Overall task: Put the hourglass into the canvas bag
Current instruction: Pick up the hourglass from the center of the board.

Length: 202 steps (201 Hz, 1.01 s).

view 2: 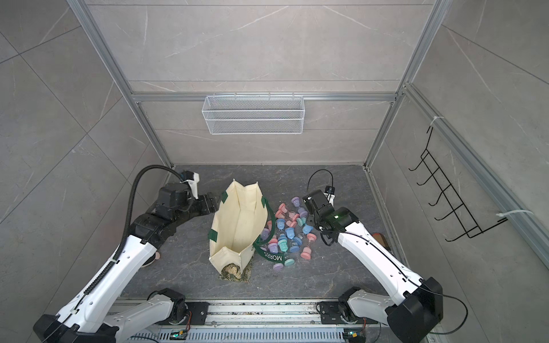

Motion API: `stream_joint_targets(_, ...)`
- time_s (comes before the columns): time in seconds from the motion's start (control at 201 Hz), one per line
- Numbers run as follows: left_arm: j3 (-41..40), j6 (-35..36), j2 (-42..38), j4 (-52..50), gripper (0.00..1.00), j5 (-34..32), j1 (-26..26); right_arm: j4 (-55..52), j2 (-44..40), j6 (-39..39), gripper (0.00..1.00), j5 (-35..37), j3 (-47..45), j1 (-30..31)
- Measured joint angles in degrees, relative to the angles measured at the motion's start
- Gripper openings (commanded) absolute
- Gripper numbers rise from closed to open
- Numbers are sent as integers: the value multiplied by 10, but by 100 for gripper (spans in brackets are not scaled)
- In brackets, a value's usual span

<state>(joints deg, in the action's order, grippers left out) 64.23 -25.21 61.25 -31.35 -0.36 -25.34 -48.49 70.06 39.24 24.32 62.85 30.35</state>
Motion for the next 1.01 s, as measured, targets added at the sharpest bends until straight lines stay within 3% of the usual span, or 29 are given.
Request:
stream_joint_targets(0.279,-3,41,26,-85,68,24,-7,28,-140,9,66,-15,-90,9)
stream_joint_targets(0.343,-5,48,30,-92,62,25,-7,36,-149,7,55,-14,-96,9)
stream_joint_targets(0.622,-52,63,35,-94,16,21,-7,45,-44,14,48,-49,-104,9)
stream_joint_targets(0.821,-66,68,21,-78,11,20,-7,46,-5,27,47,-83,-123,9)
stream_joint_targets(0.931,-78,67,11,-67,0,21,-7,45,28,37,54,-97,-128,9)
stream_joint_targets(1.005,-85,67,5,-60,0,21,-7,46,37,39,56,-105,-139,9)
